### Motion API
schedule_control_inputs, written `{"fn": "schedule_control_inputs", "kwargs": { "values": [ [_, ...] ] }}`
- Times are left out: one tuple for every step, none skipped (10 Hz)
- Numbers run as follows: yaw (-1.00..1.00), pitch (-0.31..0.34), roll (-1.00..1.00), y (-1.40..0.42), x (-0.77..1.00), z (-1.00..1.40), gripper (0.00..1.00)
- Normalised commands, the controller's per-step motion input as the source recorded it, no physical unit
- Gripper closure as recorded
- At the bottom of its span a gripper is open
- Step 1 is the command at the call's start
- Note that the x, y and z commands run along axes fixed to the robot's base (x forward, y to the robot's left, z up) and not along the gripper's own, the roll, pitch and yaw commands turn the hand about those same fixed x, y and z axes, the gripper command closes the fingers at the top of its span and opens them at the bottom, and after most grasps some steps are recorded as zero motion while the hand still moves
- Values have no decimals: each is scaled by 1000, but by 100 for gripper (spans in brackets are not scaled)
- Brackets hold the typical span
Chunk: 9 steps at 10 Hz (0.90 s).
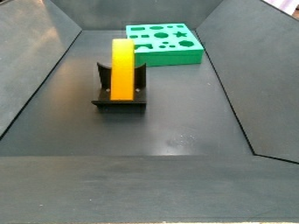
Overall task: Pick up the rectangle object. Move up. Place the rectangle object on the fixture. Regrasp the rectangle object. Move to above the board. Insert the rectangle object.
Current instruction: Regrasp the rectangle object.
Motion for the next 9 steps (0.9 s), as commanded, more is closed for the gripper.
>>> {"fn": "schedule_control_inputs", "kwargs": {
  "values": [
    [21, 36, 1000, -51, 0, 43, 0],
    [21, 35, 1000, -44, -10, 43, 0],
    [22, 32, 1000, -31, -12, 20, 0],
    [22, 29, 1000, -26, -10, 9, 0],
    [23, 25, 1000, -23, -7, 6, 0],
    [24, 23, 1000, -21, -3, 5, 0],
    [25, 21, 1000, -17, 4, 4, 0],
    [26, 21, 1000, -19, 7, 7, 0],
    [27, 24, 1000, -17, 7, 9, 0]
  ]
}}
